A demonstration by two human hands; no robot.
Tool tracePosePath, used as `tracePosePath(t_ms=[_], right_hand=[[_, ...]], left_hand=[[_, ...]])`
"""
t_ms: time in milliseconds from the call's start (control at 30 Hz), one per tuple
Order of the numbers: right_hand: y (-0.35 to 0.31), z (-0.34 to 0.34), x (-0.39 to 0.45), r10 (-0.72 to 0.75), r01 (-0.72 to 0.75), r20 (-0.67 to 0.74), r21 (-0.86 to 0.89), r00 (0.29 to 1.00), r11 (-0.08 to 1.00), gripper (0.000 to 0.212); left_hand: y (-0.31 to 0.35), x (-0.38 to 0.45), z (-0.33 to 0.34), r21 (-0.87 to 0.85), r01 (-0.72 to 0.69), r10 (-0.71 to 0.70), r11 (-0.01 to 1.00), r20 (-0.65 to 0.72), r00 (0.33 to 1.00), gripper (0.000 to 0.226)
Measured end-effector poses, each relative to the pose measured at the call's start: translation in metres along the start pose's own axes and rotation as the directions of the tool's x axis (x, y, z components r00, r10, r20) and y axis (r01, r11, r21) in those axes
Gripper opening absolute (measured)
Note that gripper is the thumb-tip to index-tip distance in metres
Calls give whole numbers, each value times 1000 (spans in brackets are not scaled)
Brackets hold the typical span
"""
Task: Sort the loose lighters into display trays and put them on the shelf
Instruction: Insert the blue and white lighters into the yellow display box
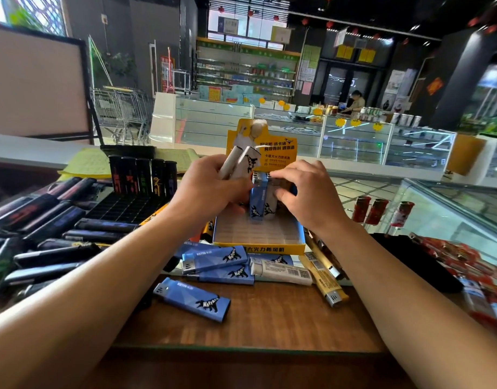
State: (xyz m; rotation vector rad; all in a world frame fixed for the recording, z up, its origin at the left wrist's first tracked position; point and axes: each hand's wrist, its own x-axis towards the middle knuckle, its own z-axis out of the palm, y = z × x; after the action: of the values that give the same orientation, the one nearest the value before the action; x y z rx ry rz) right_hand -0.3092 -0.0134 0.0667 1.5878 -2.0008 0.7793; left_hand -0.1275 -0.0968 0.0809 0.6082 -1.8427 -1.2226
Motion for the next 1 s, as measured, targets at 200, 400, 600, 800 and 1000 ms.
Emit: tracePosePath(t_ms=[200, 400, 600, 800, 1000], right_hand=[[-15, -15, -3, -1, 54, -141, 373, 990, 926, 44], [-28, -16, -6, -27, 122, -217, 436, 976, 891, 20], [-28, -17, -10, 45, 19, -118, 492, 992, 871, 12], [-32, -20, -13, -24, 36, -29, 524, 999, 851, 12], [-31, -22, -11, -24, 57, -64, 589, 998, 806, 31]], left_hand=[[1, -1, 3, -25, -1, 2, 1000, 40, 999, 12], [0, -2, 3, -31, -18, 19, 999, 41, 999, 10], [4, 0, -2, -313, 38, -51, 949, -33, 998, 12], [4, -2, -1, -284, 2, -16, 959, -48, 999, 10], [1, -3, 1, -81, -71, 71, 994, -5, 997, 15]])
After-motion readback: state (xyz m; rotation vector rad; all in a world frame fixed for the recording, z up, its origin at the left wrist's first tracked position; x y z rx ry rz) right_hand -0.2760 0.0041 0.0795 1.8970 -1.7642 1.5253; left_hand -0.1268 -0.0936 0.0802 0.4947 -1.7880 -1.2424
